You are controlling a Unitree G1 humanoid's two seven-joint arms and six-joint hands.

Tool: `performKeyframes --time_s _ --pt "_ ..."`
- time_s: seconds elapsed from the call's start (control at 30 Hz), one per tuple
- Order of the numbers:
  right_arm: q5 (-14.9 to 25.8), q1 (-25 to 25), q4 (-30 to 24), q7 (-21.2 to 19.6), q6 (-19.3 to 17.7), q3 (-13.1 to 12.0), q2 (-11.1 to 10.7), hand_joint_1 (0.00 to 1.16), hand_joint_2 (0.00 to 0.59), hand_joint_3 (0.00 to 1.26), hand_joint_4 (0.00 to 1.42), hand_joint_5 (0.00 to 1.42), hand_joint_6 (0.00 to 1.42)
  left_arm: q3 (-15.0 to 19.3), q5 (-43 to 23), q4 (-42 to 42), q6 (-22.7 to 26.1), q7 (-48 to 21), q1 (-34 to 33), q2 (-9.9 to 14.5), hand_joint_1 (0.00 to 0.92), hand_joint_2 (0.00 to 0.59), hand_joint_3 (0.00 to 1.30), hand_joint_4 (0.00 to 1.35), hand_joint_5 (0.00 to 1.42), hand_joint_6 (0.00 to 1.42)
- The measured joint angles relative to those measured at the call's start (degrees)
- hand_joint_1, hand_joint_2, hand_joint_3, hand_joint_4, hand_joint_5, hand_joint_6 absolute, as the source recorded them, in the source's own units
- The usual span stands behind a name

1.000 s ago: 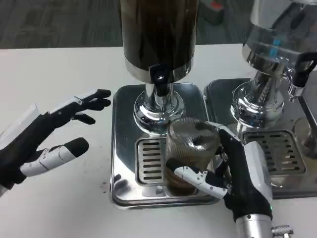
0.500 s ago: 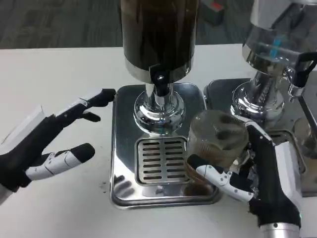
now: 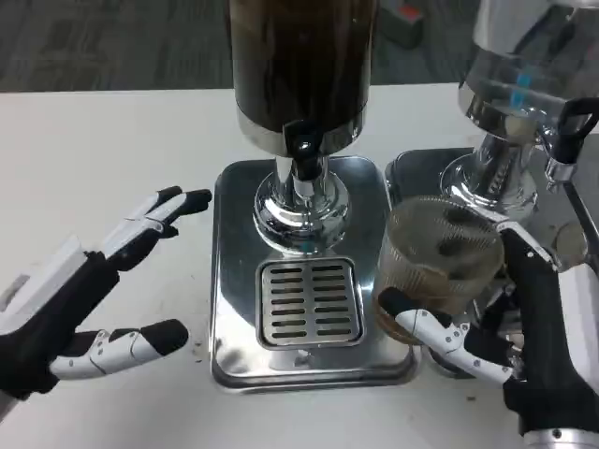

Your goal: Grasp the cup under the faucet to collect the drink, then remove the cup.

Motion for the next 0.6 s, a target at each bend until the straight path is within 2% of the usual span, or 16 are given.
performKeyframes --time_s 0.33,0.6 --pt "0.0 2.8 -5.8 2.9 0.0 -0.3 -0.3 0.72 0.240 0.45 0.61 0.83 1.19 2.0 6.8 -2.8 -1.9 6.5 4.8 2.0 0.000 0.094 0.04 0.00 0.00 0.18" --pt "0.0 6.1 -9.5 5.5 0.0 -1.1 -2.0 0.73 0.241 0.46 0.61 0.83 1.21 2.4 7.2 -4.8 -4.0 9.0 9.3 3.1 0.000 0.088 0.03 0.00 0.00 0.18"
